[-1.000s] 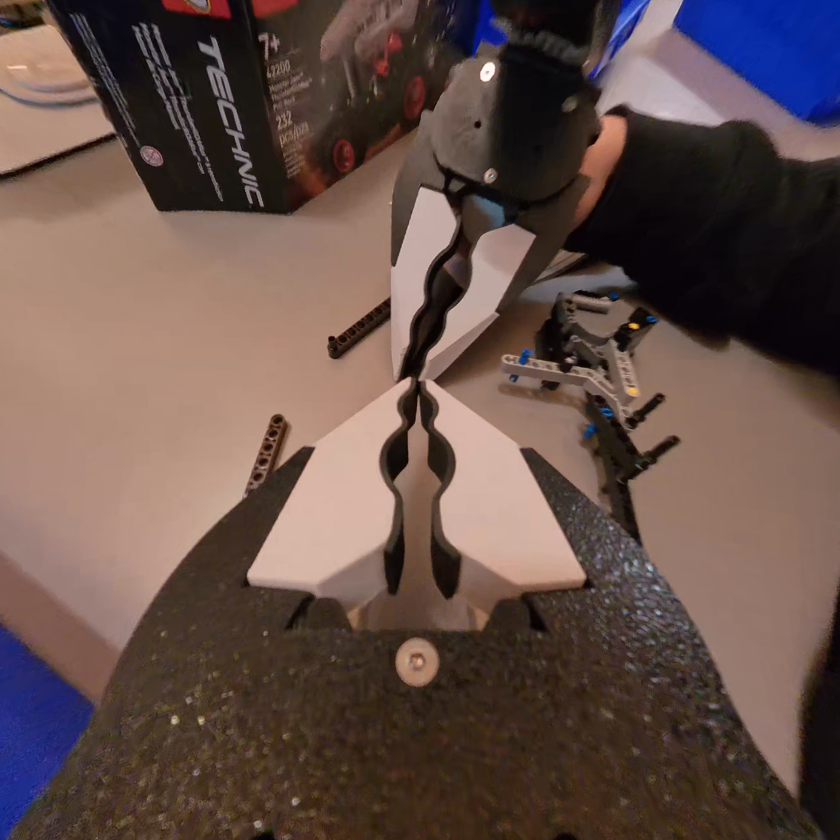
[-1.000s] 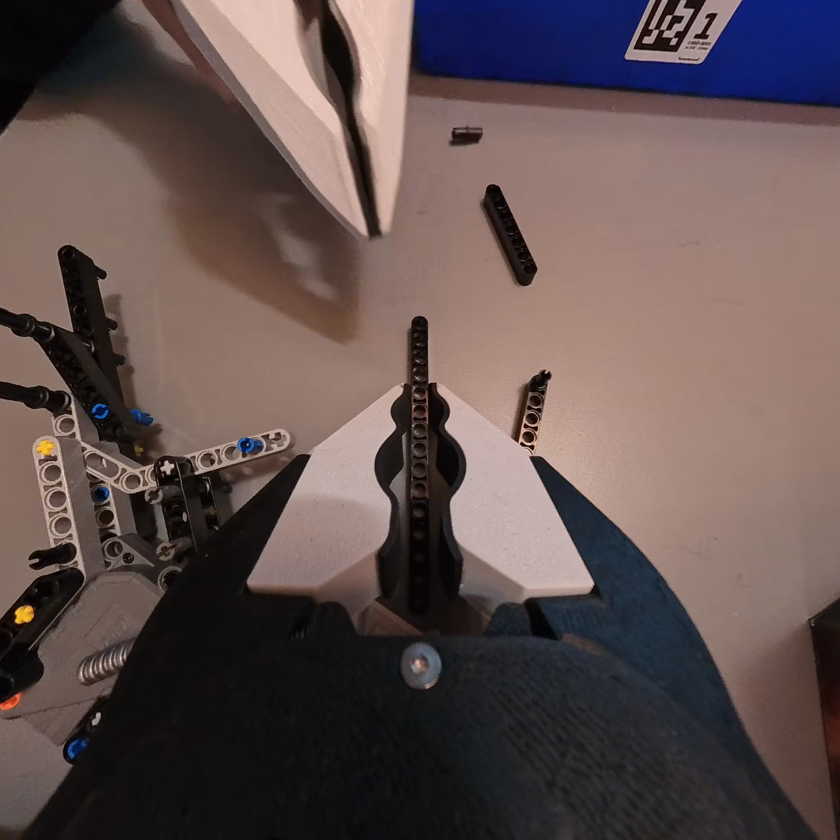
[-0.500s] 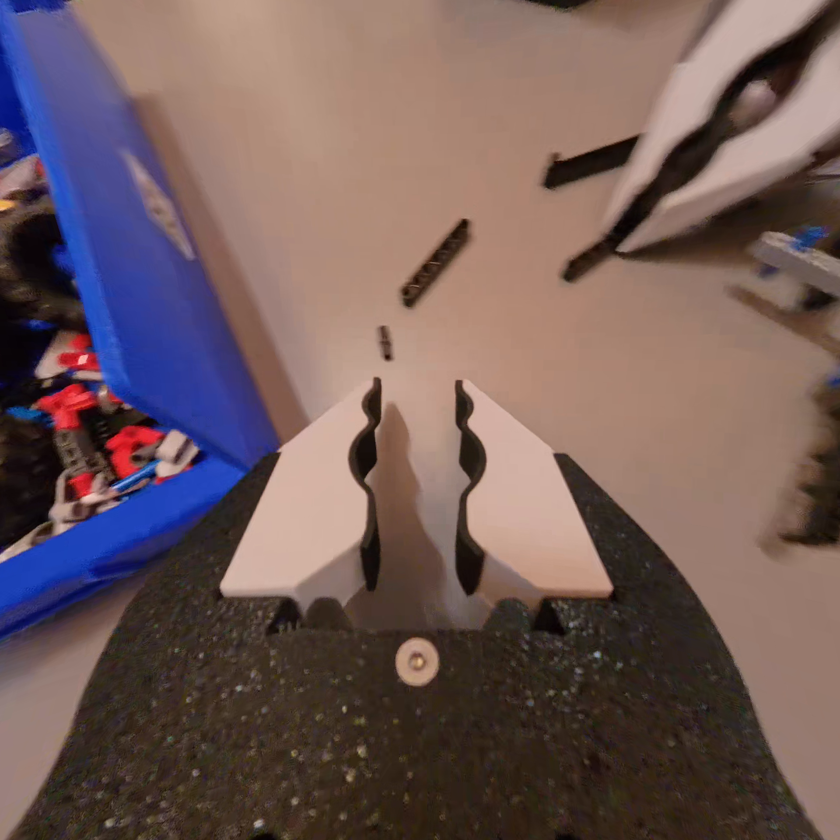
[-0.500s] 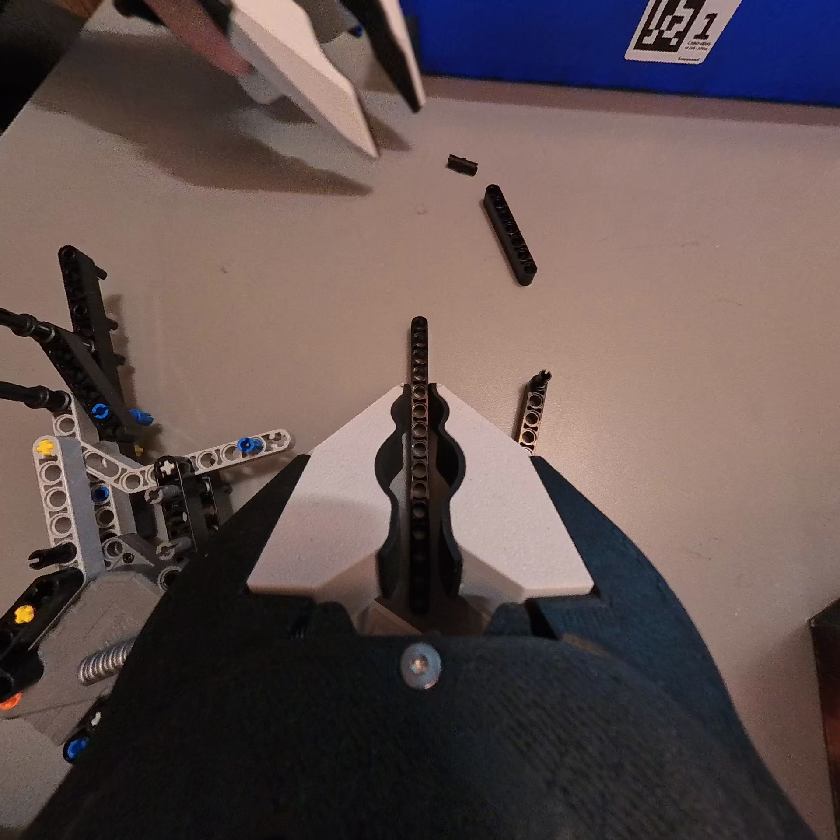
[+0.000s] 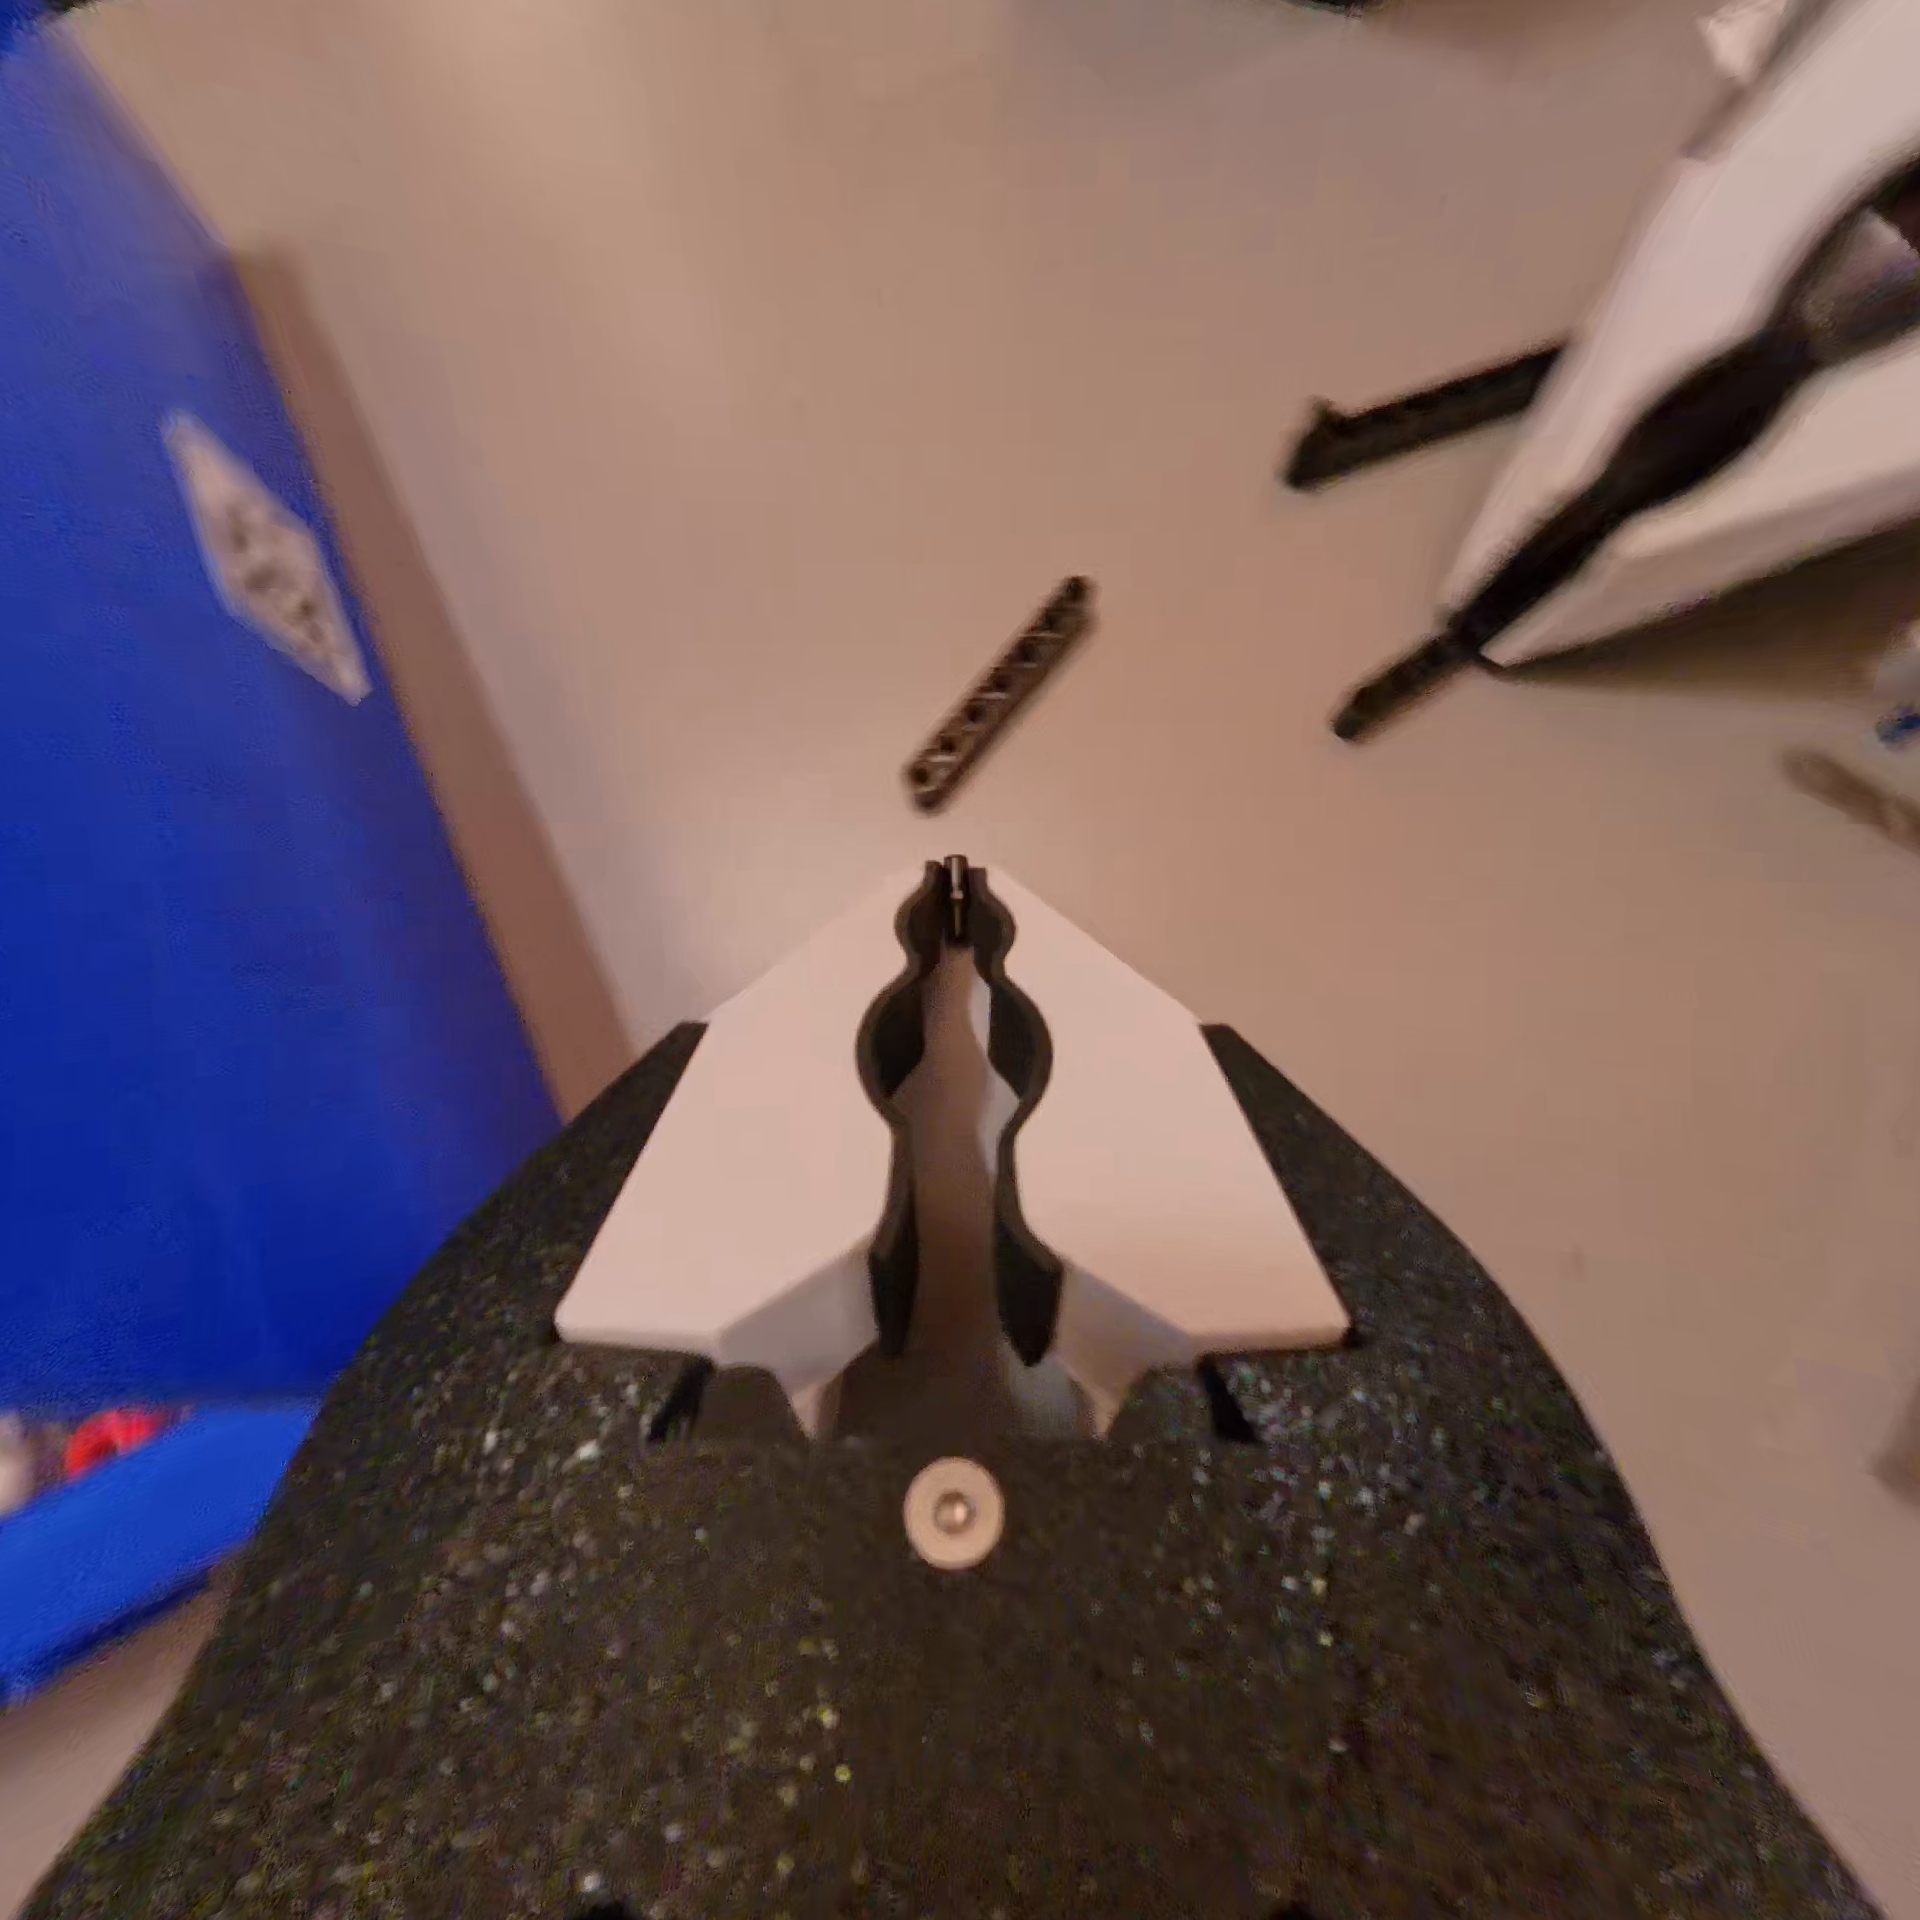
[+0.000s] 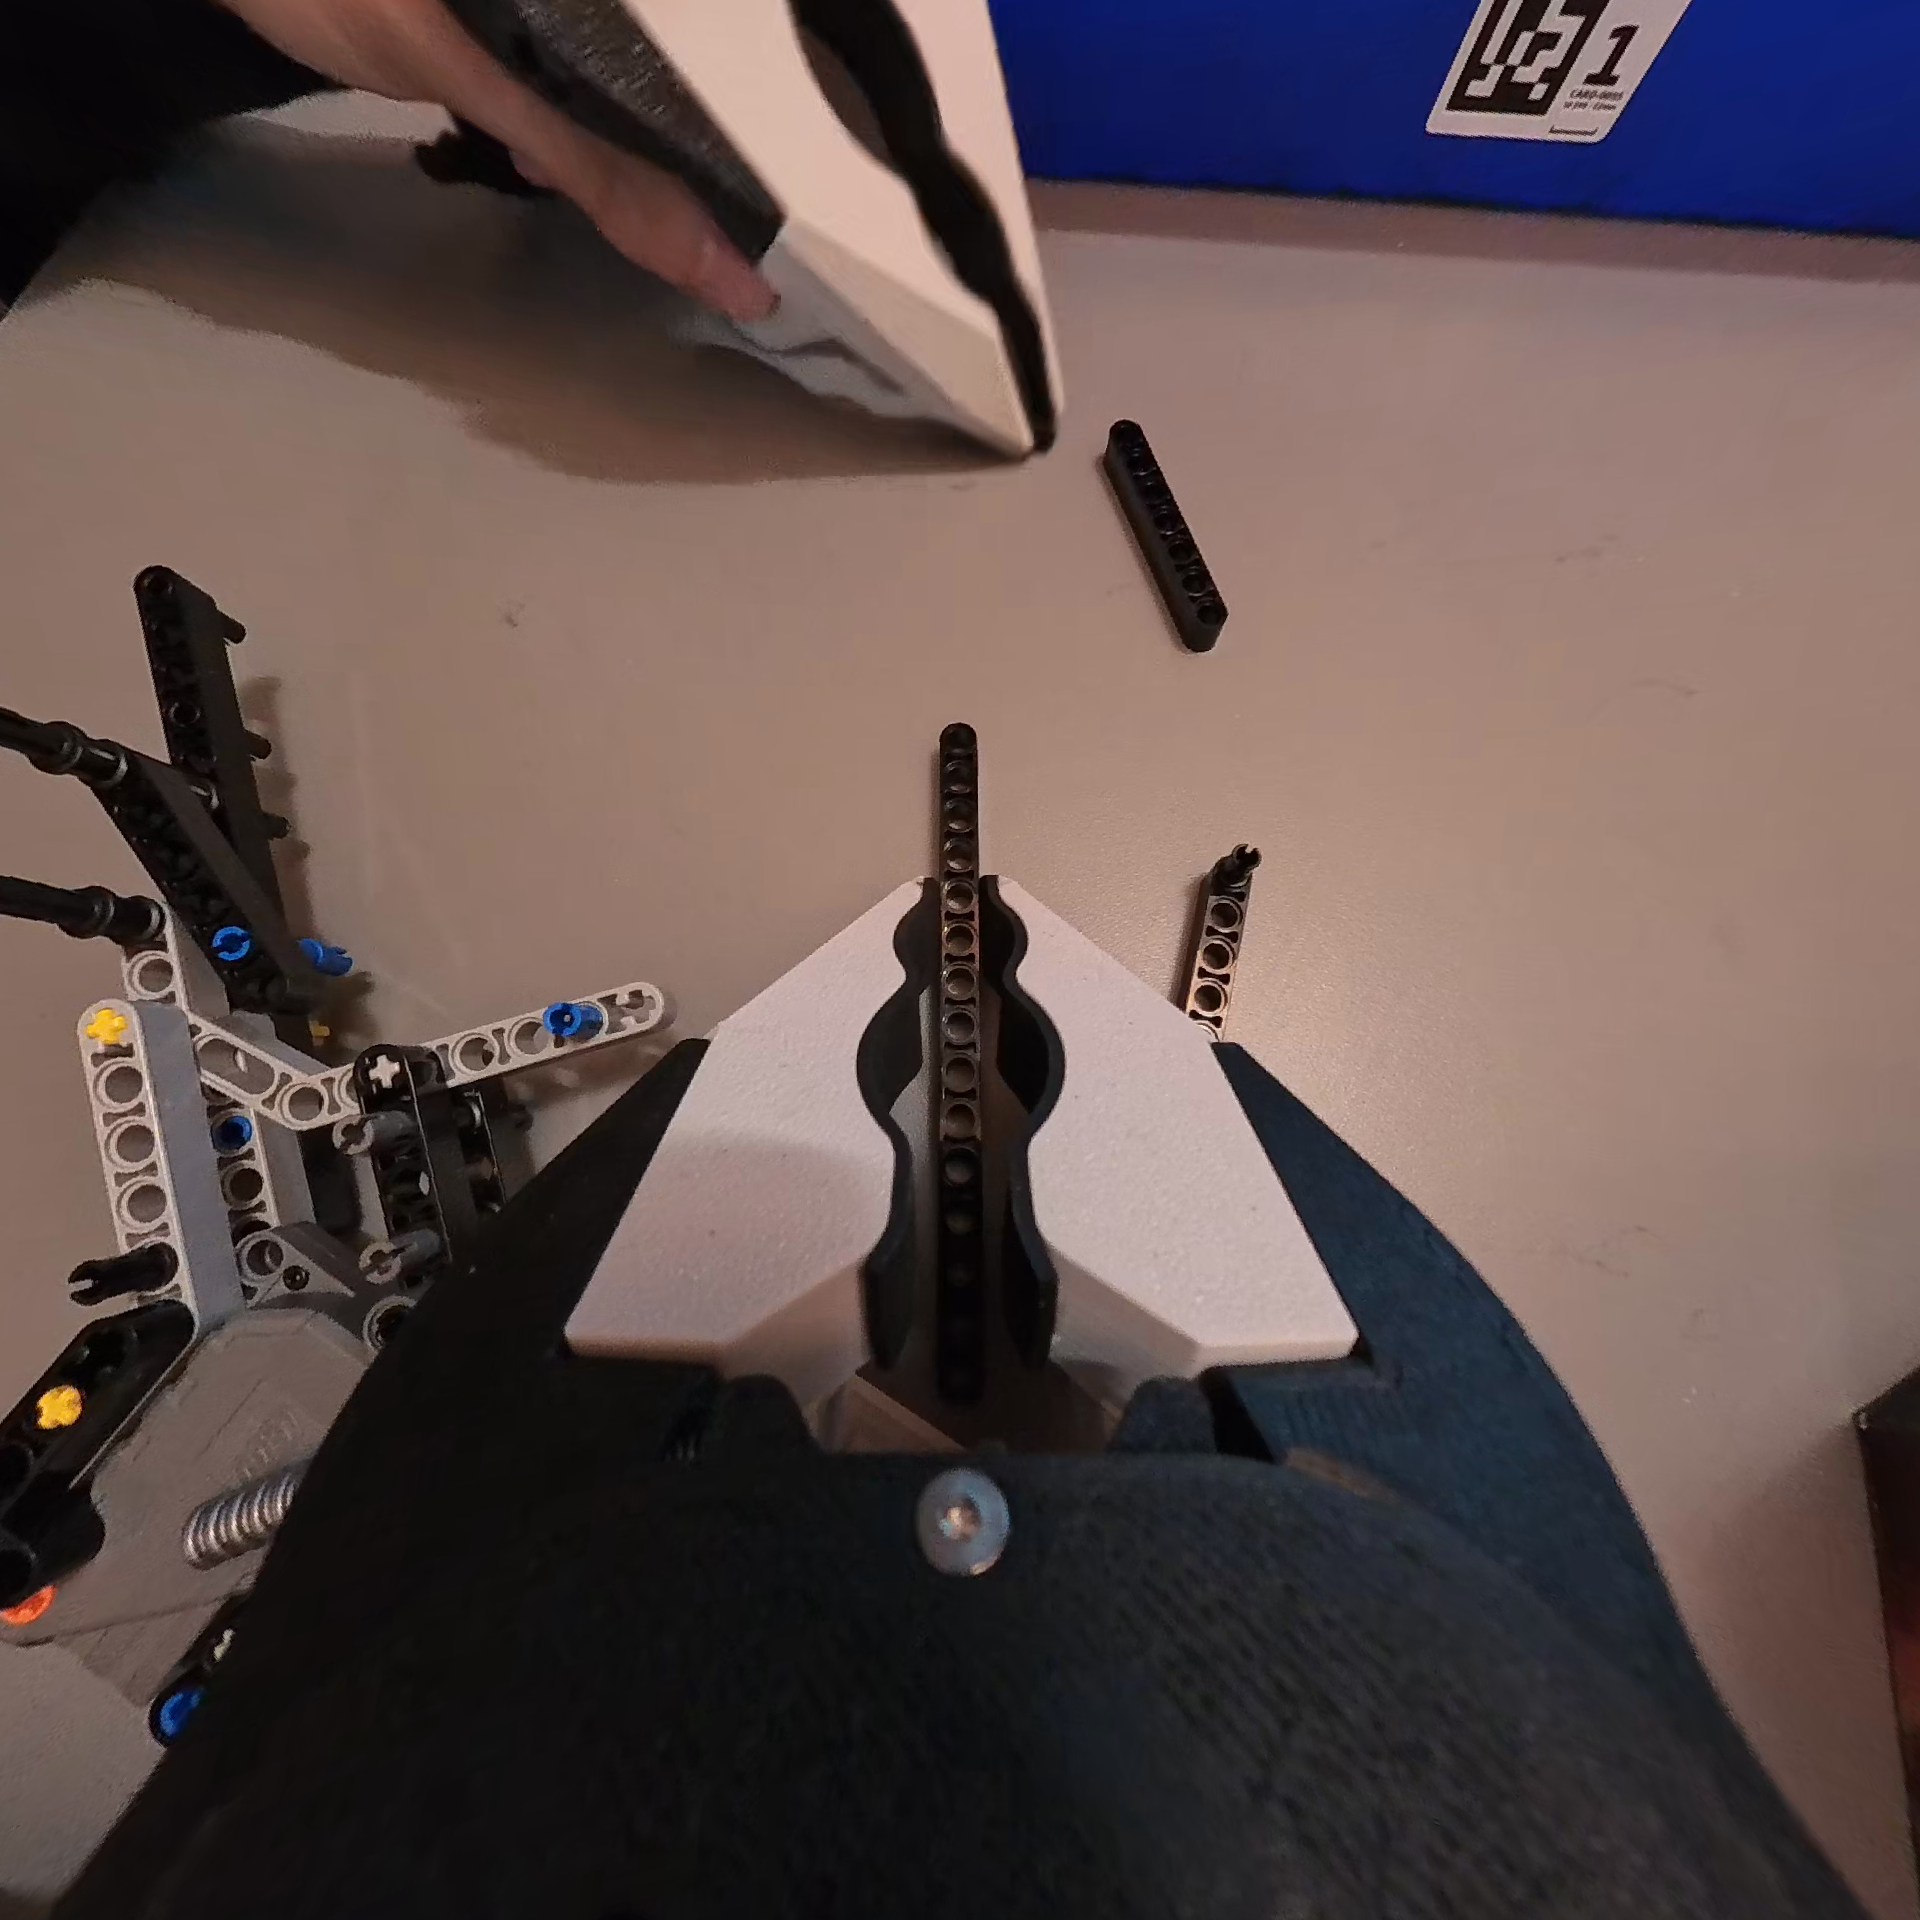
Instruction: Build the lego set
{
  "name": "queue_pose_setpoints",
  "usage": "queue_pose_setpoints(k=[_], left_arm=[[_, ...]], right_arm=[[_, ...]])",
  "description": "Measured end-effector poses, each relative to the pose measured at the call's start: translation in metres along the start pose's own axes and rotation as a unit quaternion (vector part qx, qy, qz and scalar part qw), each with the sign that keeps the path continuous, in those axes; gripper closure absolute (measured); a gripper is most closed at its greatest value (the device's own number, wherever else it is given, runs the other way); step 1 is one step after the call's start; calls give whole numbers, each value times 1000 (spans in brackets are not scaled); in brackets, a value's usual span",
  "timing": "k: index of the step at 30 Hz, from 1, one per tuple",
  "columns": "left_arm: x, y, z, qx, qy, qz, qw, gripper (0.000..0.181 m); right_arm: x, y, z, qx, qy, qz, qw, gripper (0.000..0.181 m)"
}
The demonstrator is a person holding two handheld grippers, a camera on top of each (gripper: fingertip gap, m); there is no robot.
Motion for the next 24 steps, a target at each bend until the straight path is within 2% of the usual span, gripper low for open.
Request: queue_pose_setpoints(k=[2, 4, 7, 11, 14, 15, 18, 21, 24], left_arm=[[-1, 4, 13, 93, -24, 9, 995, 179], [-5, 12, 26, 208, -29, 22, 978, 179], [-6, 30, 39, 364, -51, 15, 930, 179], [-6, 50, 50, 558, -94, 22, 824, 179], [-3, 51, 55, 697, -66, -2, 715, 179], [-2, 51, 55, 718, -49, -26, 694, 179], [-4, 47, 69, 774, -46, -22, 631, 179], [-6, 42, 81, 837, -15, -8, 546, 179], [0, 42, 80, 868, 1, -1, 496, 179]], right_arm=[[0, 0, 0, 0, 0, 0, 1000, 176], [0, 0, 0, -1, -1, 0, 1000, 176], [0, 0, 0, 0, 0, 0, 1000, 176], [0, 0, 0, 1, 0, 0, 1000, 176], [0, 0, 0, 1, 1, 0, 1000, 176], [0, 0, 0, 1, 1, 0, 1000, 176], [0, 0, 0, 2, 2, 0, 1000, 176], [0, 0, 1, 3, 3, 0, 1000, 176], [0, 0, 1, 4, 3, 0, 1000, 176]])
Point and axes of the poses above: each gripper's, where its closed fingertips meet, x out along the fingers, y out of its top, z = x × y across the jaws, the point moved 8 cm from there along -x, back along the fingers, and after that the axes turned 1 degree about -z, right-handed, at the moved point
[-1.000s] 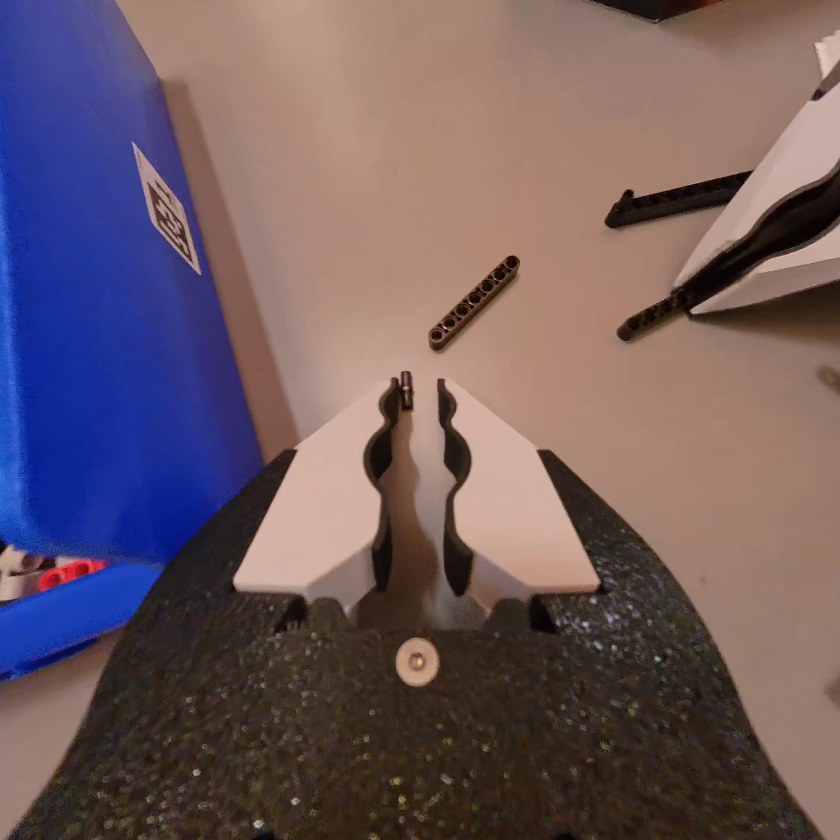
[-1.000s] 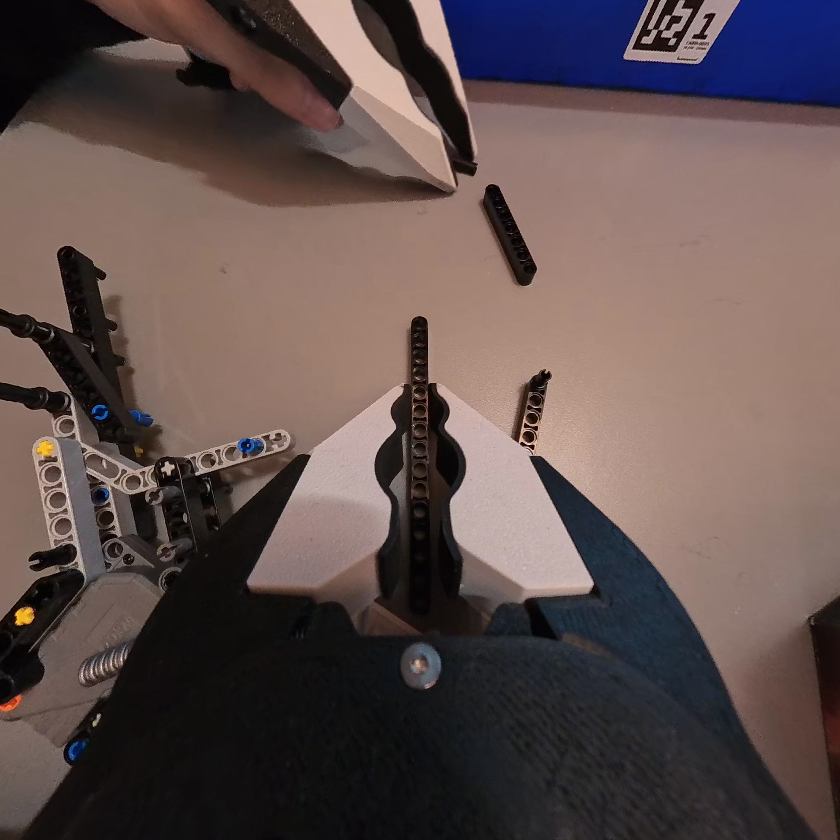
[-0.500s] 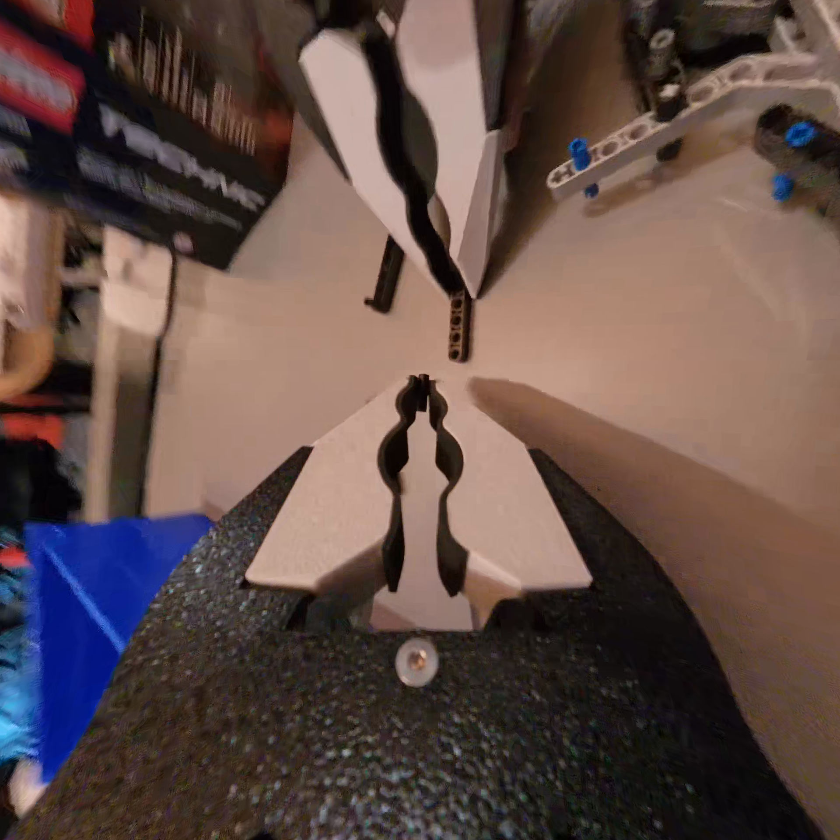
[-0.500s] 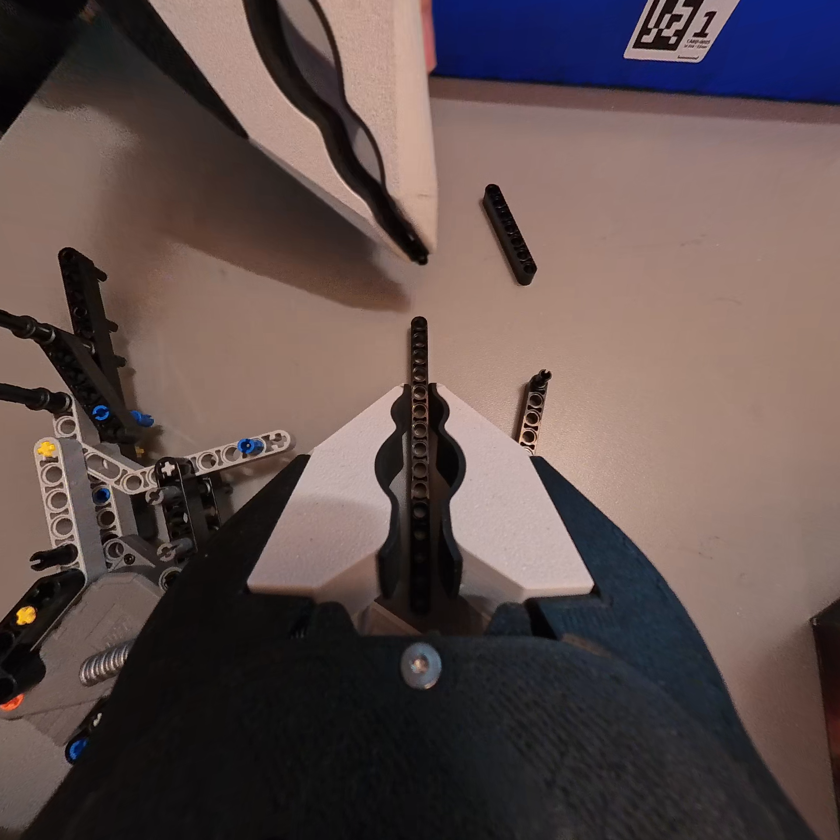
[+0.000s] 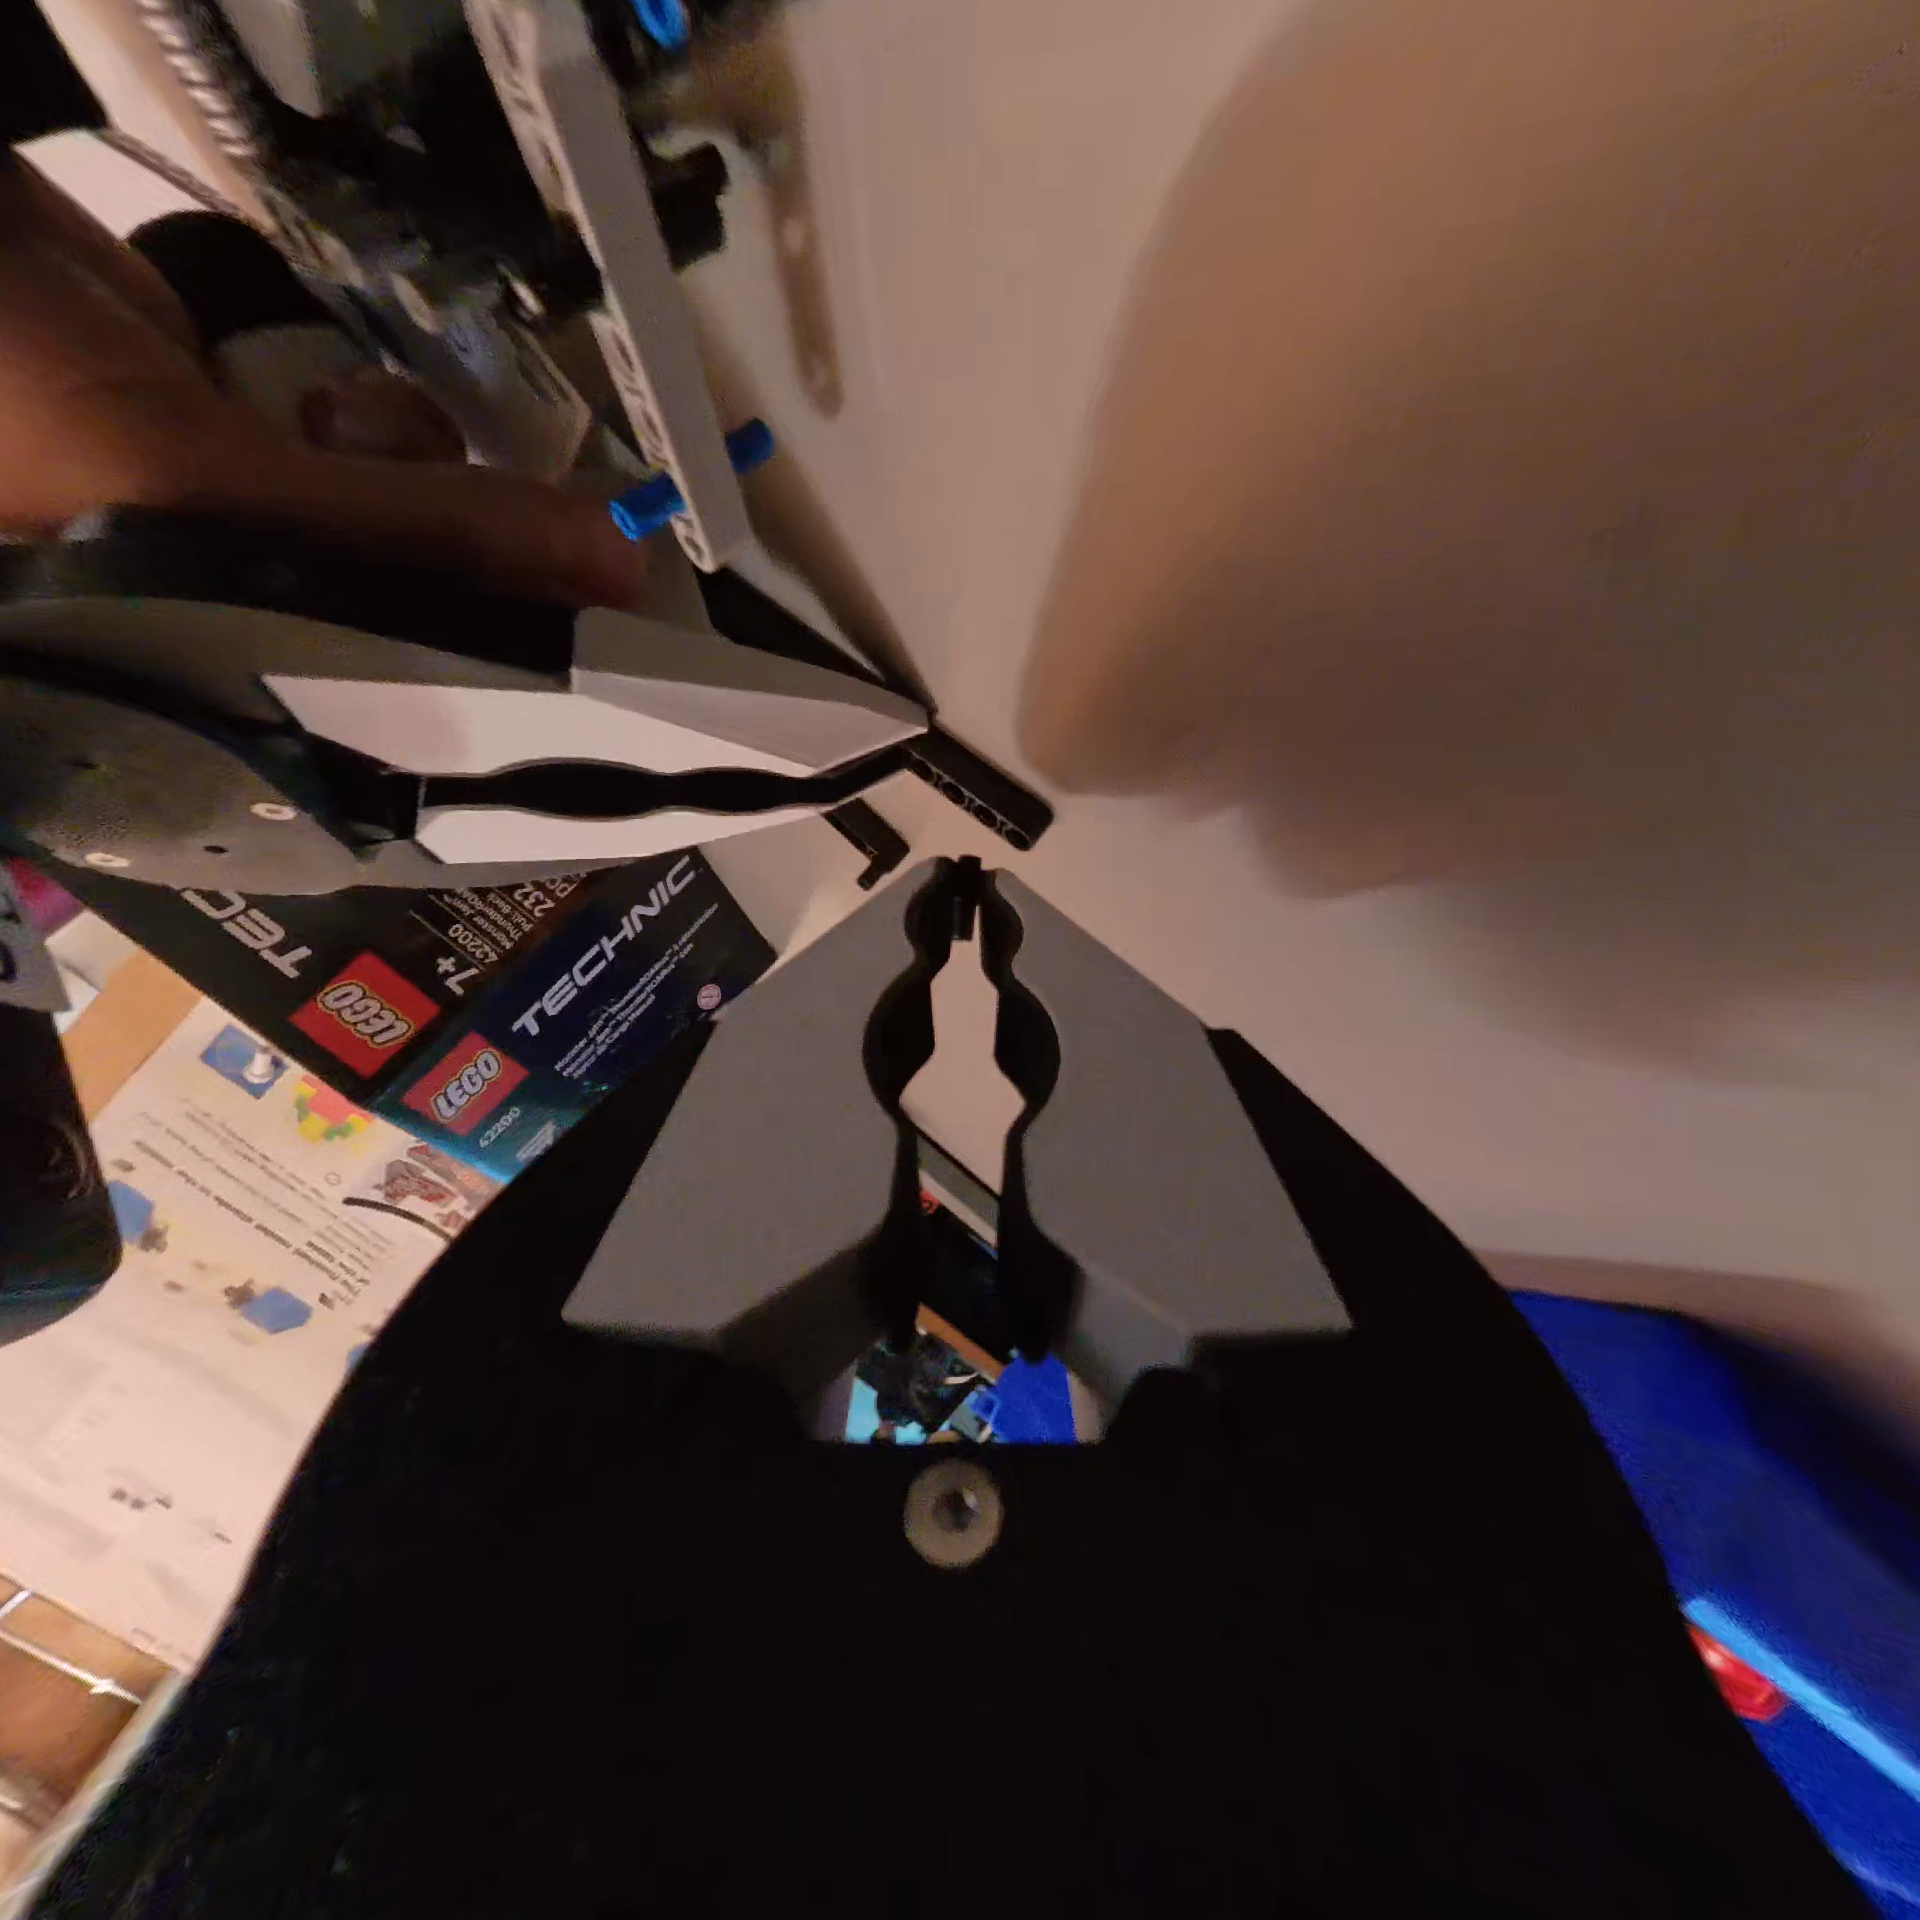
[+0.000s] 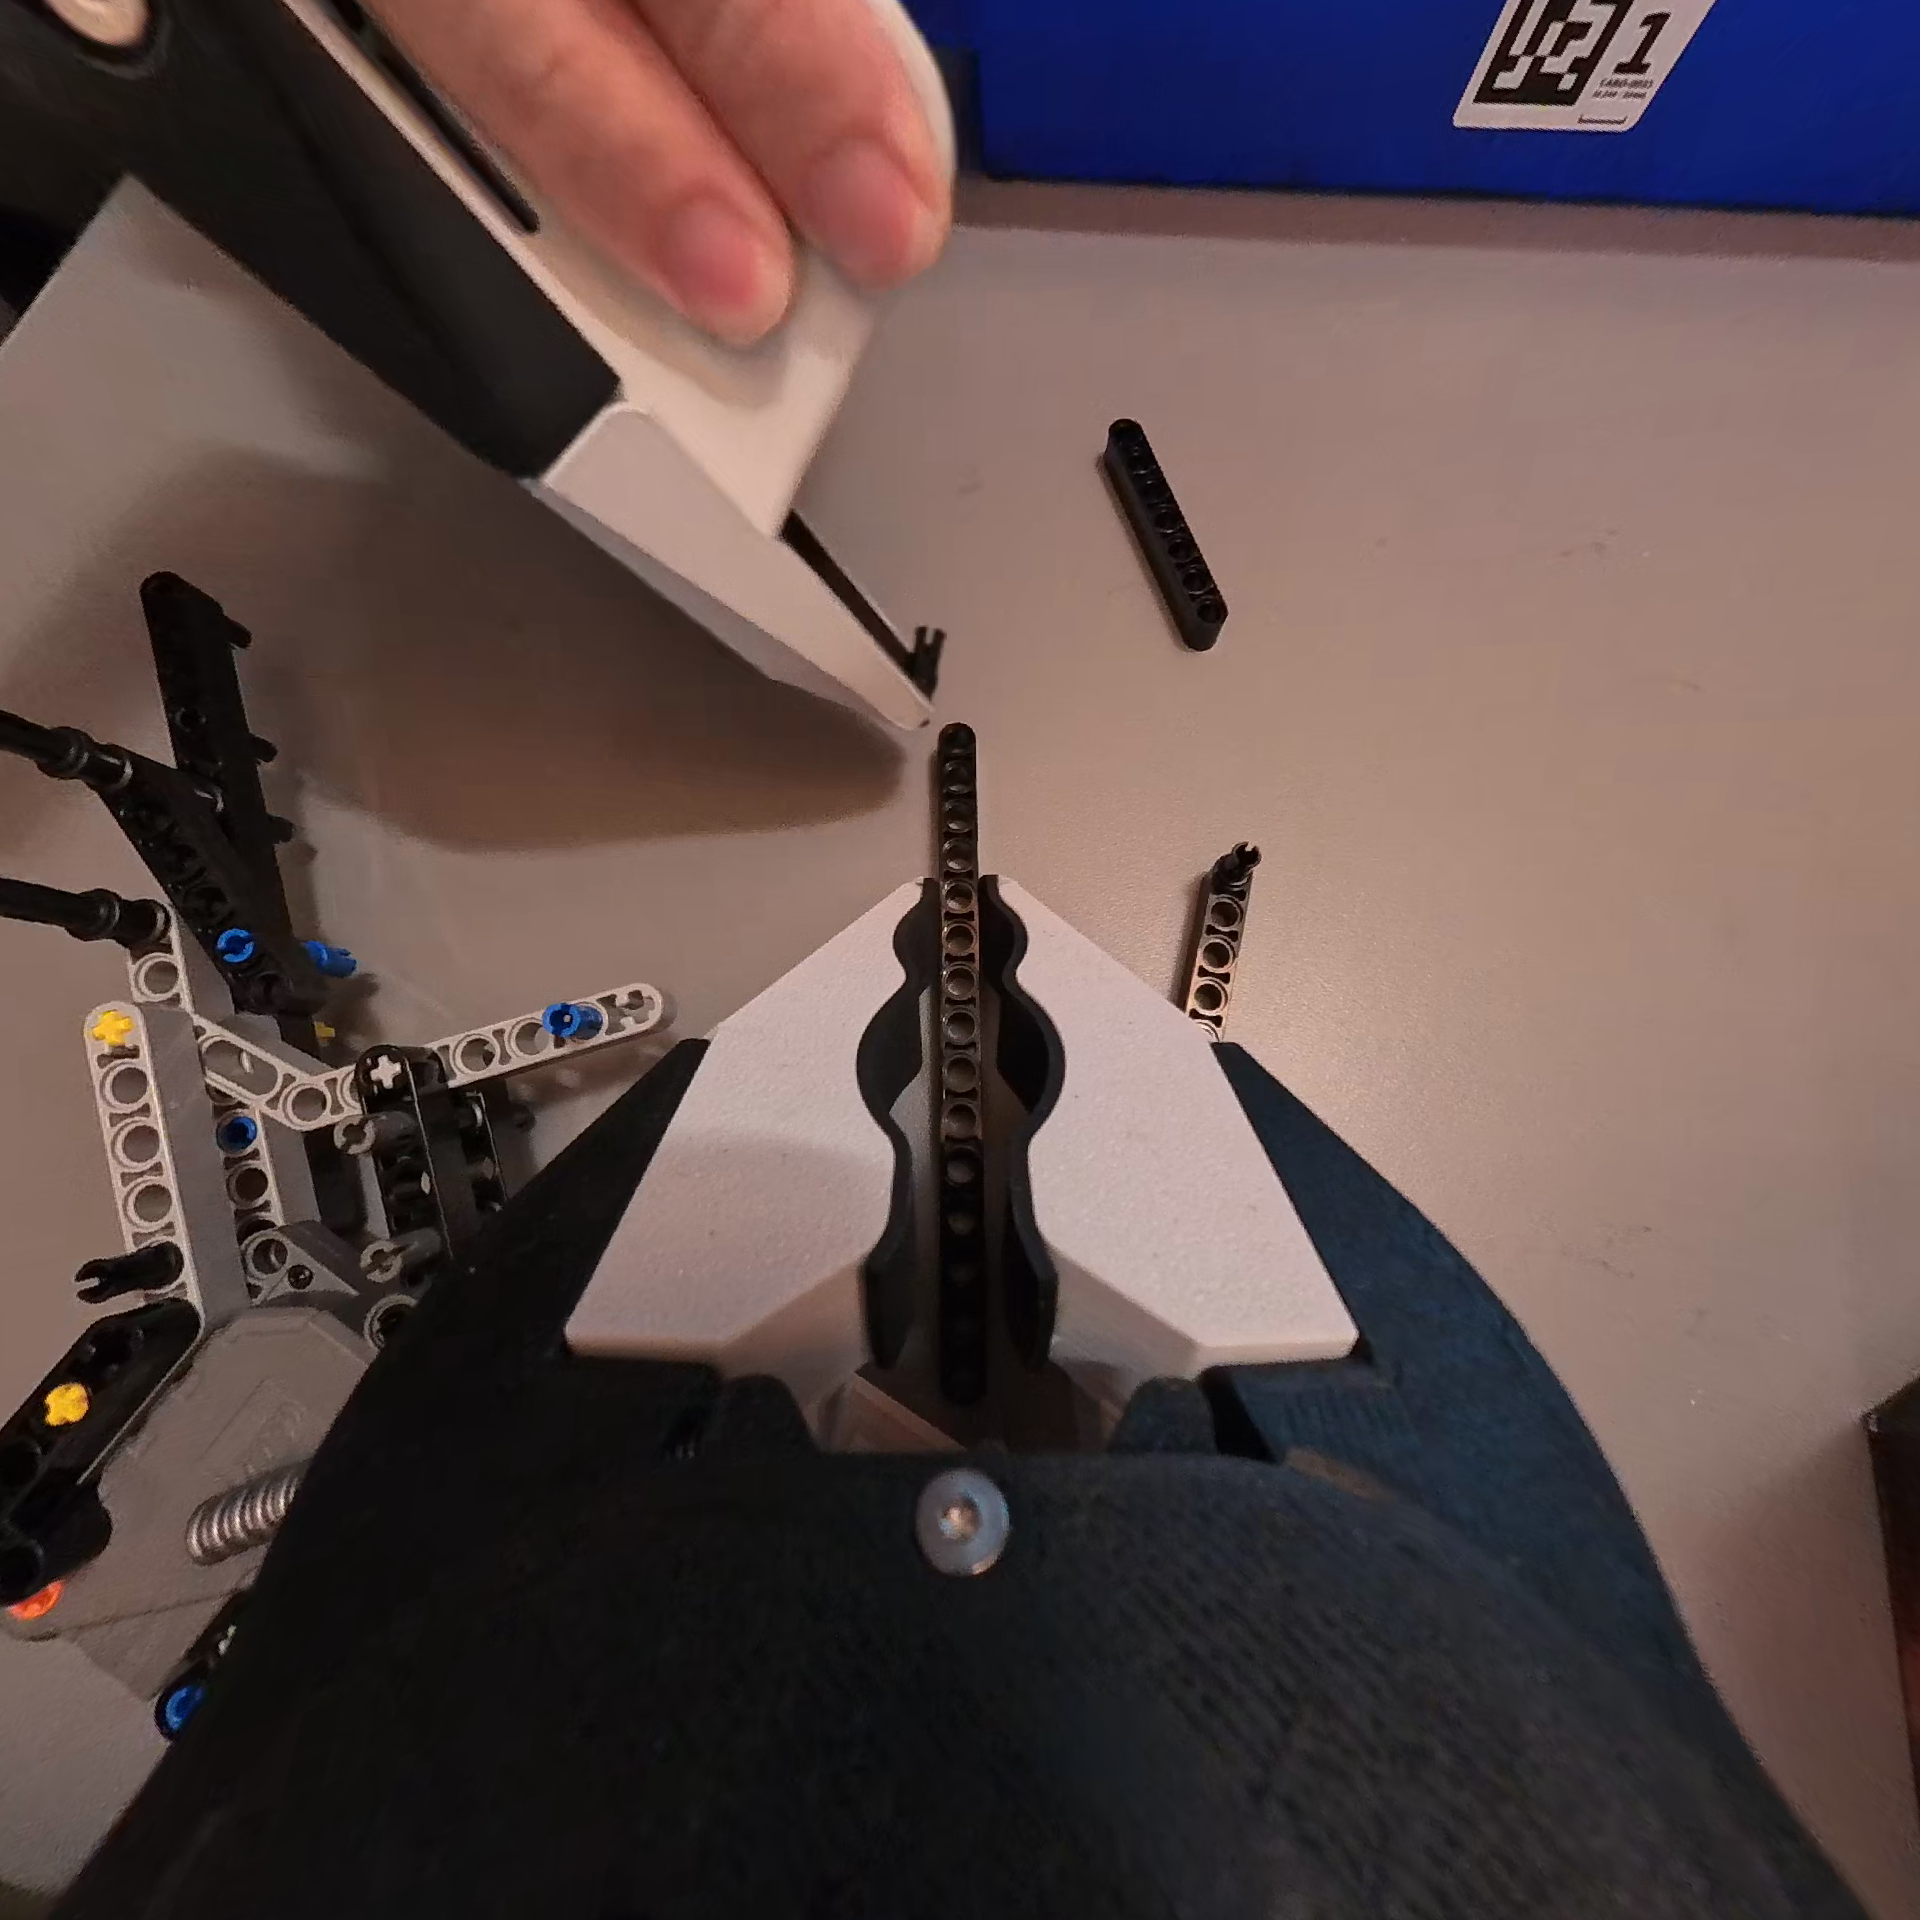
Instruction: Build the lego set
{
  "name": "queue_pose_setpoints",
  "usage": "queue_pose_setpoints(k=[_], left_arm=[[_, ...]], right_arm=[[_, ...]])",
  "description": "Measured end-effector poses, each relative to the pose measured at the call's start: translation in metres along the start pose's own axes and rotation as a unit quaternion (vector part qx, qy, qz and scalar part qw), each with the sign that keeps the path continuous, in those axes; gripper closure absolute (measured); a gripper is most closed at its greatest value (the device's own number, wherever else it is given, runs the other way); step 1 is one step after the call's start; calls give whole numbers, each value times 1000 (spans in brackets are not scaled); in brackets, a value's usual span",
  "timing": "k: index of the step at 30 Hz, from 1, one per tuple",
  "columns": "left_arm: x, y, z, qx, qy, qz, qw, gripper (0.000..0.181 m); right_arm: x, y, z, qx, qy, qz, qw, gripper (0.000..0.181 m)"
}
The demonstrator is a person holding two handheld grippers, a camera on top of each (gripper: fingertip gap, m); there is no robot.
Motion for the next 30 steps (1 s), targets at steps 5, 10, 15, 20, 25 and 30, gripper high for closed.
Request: queue_pose_setpoints(k=[5, 10, 15, 20, 25, 30], left_arm=[[8, -11, 1, 28, -13, -2, 1000, 179], [9, -7, 1, 47, -8, -1, 999, 179], [13, -1, 9, 86, 1, -11, 996, 179], [15, 4, 13, 132, 32, -42, 990, 179], [15, 7, 17, 173, 57, -60, 981, 180], [15, 8, 17, 212, 50, -63, 974, 181]], right_arm=[[0, 0, 0, 1, 2, 0, 1000, 176], [0, 0, 0, 2, 4, 0, 1000, 176], [0, 0, 0, 3, 4, 0, 1000, 176], [0, 0, 0, 4, 5, 0, 1000, 176], [0, 1, 0, 4, 5, 0, 1000, 176], [1, 2, -2, 4, 6, 1, 1000, 176]])
Point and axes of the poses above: each gripper's, where its closed fingertips meet, x out along the fingers, y out of its top, z = x × y across the jaws, the point moved 8 cm from there along -x, back along the fingers, and after that the axes turned 1 degree about -z, right-handed, at the moved point
